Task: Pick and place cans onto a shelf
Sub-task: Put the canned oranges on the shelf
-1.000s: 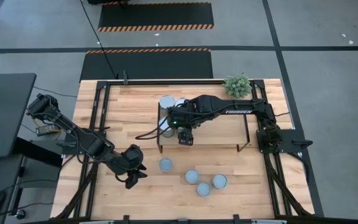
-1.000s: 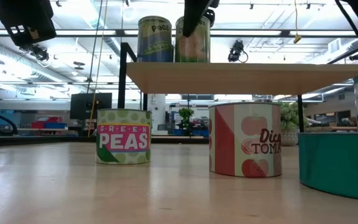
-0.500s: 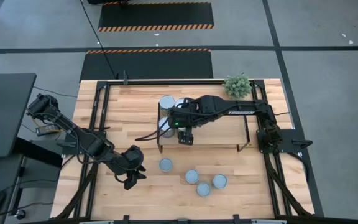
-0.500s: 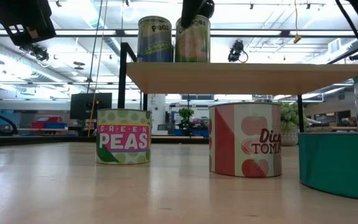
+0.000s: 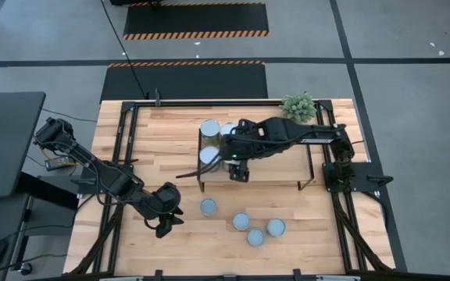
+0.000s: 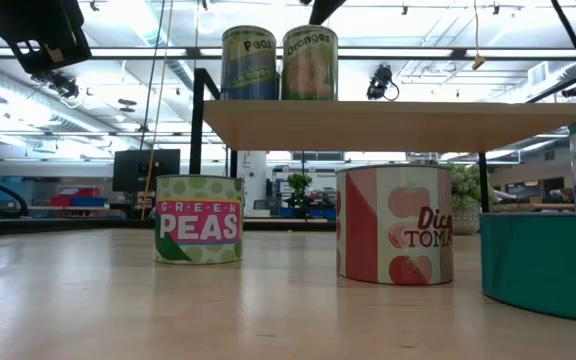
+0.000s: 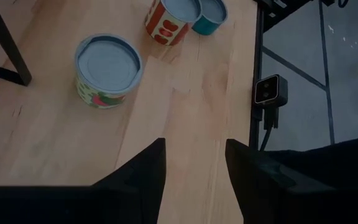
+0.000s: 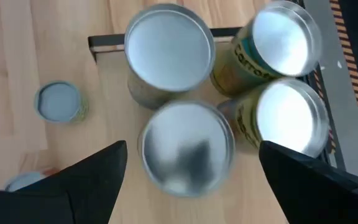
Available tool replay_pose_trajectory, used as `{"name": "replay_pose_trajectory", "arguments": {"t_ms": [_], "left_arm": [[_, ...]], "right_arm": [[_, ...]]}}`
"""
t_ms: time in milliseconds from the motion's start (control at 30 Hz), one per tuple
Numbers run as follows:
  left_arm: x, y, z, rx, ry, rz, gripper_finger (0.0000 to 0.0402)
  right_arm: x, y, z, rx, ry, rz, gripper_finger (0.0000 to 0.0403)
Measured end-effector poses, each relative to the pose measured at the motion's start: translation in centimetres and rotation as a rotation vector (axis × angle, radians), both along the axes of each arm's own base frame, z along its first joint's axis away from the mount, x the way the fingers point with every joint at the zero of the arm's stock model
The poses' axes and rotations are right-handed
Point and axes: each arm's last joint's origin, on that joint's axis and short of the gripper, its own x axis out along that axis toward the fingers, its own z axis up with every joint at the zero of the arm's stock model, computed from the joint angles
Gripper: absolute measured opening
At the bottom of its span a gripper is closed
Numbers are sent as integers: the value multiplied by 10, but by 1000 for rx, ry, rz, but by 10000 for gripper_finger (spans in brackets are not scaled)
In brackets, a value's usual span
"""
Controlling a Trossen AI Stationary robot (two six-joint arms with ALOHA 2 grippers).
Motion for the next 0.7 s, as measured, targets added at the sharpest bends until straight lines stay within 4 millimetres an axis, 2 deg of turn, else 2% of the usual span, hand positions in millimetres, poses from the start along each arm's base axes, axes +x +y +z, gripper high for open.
{"name": "replay_pose_trajectory", "arguments": {"t_ms": [133, 200, 300, 467, 700], "left_arm": [[0, 0, 0, 5, 1, -3, 172], [0, 0, 0, 11, 0, -8, 172], [0, 0, 0, 23, -5, -13, 172], [1, 1, 0, 25, -6, -6, 172], [1, 1, 0, 23, -7, -6, 172]], "right_arm": [[-15, 8, 4, 16, 54, -17, 372], [-14, 12, 0, 25, 54, -21, 372], [-14, 15, -13, -21, 104, -35, 369], [-10, 9, -49, -37, 198, -89, 350], [-5, -1, -69, -58, 207, -154, 337]]}}
